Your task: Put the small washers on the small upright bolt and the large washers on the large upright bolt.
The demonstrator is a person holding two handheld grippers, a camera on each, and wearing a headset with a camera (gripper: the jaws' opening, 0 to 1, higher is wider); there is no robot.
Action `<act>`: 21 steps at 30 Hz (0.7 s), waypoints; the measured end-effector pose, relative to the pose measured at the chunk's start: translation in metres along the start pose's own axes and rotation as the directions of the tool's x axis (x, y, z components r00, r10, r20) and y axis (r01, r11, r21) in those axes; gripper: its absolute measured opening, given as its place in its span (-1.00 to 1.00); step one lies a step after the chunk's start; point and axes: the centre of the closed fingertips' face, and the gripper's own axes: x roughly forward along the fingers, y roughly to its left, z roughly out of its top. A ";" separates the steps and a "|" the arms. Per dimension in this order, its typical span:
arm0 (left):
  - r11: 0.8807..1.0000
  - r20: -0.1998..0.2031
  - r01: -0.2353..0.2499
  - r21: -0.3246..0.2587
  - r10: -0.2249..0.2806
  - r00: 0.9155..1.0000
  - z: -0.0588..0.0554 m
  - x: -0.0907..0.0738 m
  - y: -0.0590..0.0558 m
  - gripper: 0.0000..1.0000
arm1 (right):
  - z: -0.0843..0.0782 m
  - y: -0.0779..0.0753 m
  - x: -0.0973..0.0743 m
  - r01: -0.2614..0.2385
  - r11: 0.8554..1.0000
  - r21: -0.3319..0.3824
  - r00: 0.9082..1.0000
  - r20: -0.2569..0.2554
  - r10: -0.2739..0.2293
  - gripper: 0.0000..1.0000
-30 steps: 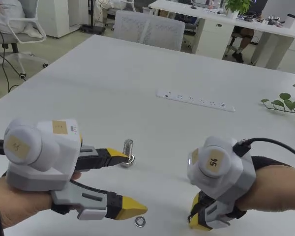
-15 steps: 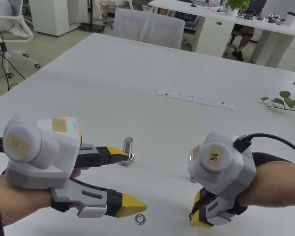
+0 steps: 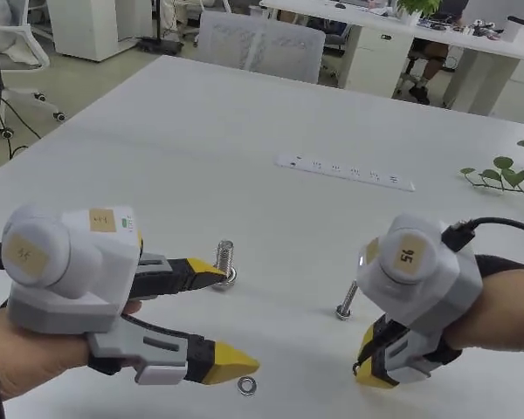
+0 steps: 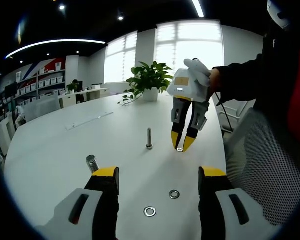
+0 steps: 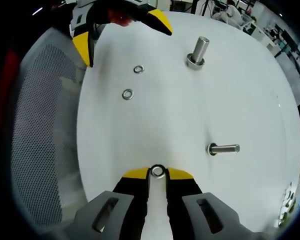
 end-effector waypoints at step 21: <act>1.000 -0.005 0.002 0.000 -0.002 1.000 -0.001 0.001 -0.002 0.27 | -0.011 -0.019 -0.026 0.051 0.998 0.030 0.999 0.005 -0.051 -0.73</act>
